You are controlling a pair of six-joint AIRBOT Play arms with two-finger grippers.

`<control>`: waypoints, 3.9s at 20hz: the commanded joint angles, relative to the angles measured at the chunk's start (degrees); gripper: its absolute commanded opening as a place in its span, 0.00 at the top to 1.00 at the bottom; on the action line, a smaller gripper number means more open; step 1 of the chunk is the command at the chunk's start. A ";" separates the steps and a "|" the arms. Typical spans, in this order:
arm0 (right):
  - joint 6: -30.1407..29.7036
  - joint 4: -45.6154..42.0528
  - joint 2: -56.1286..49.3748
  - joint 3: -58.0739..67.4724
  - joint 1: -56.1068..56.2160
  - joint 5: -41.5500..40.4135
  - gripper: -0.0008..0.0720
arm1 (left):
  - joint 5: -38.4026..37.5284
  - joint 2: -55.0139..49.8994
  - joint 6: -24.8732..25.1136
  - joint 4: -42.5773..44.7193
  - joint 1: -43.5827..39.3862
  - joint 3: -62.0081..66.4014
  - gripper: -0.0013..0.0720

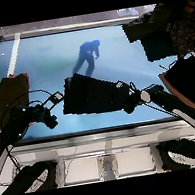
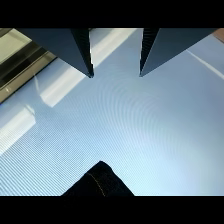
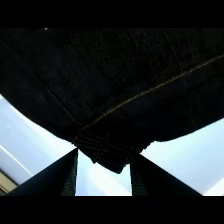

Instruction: Fold the clothes and pants, and hang the long-sleeved shirts on hangers.

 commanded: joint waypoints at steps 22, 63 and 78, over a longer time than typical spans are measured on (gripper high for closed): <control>9.42 7.63 -1.66 -0.02 -3.13 -4.76 0.98 | -1.11 -1.81 -8.07 -1.22 0.11 -0.28 0.51; 9.42 11.63 2.49 -0.02 -3.13 -1.11 0.98 | -26.86 -11.43 9.94 -1.14 -1.84 -0.22 0.68; 9.44 11.65 2.47 -0.02 -3.13 -1.11 0.98 | -17.55 -15.02 14.47 -7.80 -1.88 -0.20 0.58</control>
